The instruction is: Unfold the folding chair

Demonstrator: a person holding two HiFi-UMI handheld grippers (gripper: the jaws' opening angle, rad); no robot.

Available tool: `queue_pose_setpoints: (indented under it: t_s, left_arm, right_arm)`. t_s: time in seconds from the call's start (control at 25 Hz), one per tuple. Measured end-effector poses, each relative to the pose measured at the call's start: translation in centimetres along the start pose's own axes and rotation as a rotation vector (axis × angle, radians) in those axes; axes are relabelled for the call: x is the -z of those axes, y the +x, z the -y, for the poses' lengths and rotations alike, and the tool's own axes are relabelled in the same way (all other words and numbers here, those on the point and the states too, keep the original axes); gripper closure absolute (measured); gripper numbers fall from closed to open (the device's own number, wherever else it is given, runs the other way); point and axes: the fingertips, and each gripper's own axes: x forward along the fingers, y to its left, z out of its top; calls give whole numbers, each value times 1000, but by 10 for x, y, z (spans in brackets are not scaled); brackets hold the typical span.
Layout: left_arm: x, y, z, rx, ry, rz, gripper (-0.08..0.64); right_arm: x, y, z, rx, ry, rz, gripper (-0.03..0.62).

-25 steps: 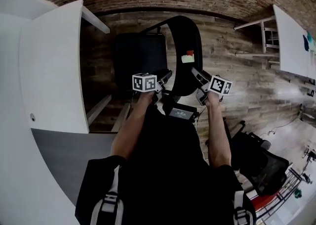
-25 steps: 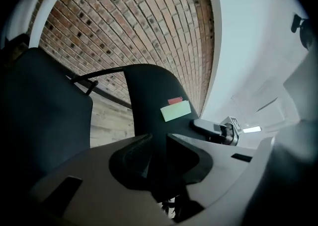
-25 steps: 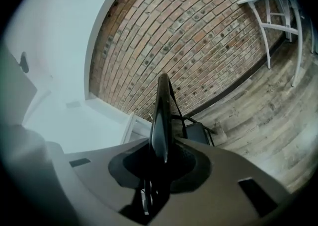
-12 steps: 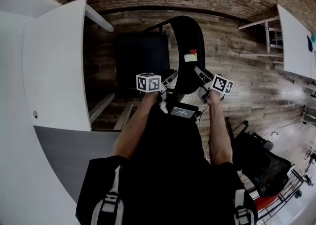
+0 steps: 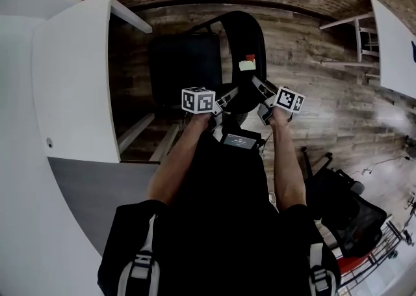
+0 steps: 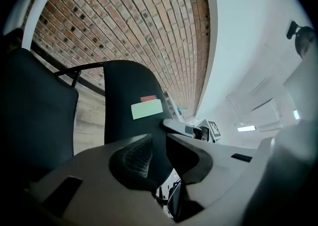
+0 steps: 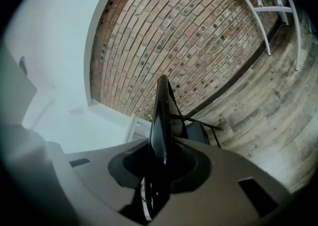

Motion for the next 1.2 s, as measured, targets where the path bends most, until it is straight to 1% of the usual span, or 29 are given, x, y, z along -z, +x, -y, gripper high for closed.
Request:
queue_pose_setpoints:
  t_s: [0.28,0.48,0.76,0.96,1.2]
  left_arm:
    - [16,7,5,-16,-8,-18,466]
    - [28,8,4,-26,-20,-29,466]
    - [41,15,2,-22,-36,-52,466]
    - [44,20,6,-17,-30,-71,466]
    - [43,25,11,-6,-28,-67,466]
  right_arm:
    - [8,8,4,-38,31,-2,503]
    - [10,7,3,-53,47,19,500]
    - [16,5,1,-61,82,58,494]
    - [21,9,-4,-50,39,22,491]
    - [20,11,-5,-48,36,13,491]
